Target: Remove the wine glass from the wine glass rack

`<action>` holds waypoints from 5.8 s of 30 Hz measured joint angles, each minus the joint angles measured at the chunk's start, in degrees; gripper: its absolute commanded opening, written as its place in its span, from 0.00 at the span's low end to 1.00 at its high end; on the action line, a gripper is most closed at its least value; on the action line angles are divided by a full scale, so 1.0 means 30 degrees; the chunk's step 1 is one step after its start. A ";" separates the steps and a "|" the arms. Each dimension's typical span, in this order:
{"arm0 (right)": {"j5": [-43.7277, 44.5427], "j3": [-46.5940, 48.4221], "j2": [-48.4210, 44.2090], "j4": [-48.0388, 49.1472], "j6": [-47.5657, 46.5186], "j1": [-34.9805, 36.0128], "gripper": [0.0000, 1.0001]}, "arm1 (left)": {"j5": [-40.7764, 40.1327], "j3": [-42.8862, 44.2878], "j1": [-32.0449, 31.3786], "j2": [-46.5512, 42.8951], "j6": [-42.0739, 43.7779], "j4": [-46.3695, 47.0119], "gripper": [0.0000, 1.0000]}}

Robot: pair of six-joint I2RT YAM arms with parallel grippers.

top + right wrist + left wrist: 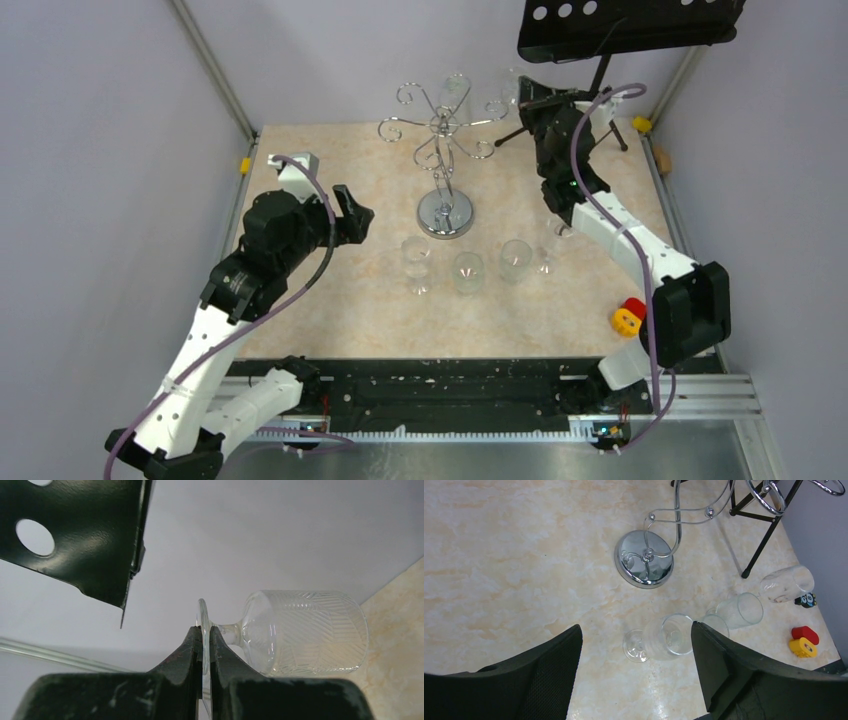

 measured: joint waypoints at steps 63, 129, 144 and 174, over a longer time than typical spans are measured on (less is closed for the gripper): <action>-1.5395 -0.8619 -1.2611 0.6011 1.0448 -0.0474 0.00 | 1.2371 -0.1020 -0.2550 0.7162 -1.8921 2.4174 0.91; -0.7227 -0.9515 -1.8571 -0.6812 -0.0874 -0.0117 0.71 | -0.3432 0.5282 -0.3825 0.2674 -0.0896 -0.0153 0.00; -0.4743 -0.9697 -2.0917 -0.9581 -0.2215 -0.0117 0.69 | -0.5960 0.0750 -0.3781 0.4707 -0.1683 -0.4852 0.00; -0.4306 -1.0214 -2.1915 -1.0841 -0.1443 -0.0117 0.65 | -0.2973 -0.2659 -0.3745 0.8969 -0.2841 -0.2390 0.13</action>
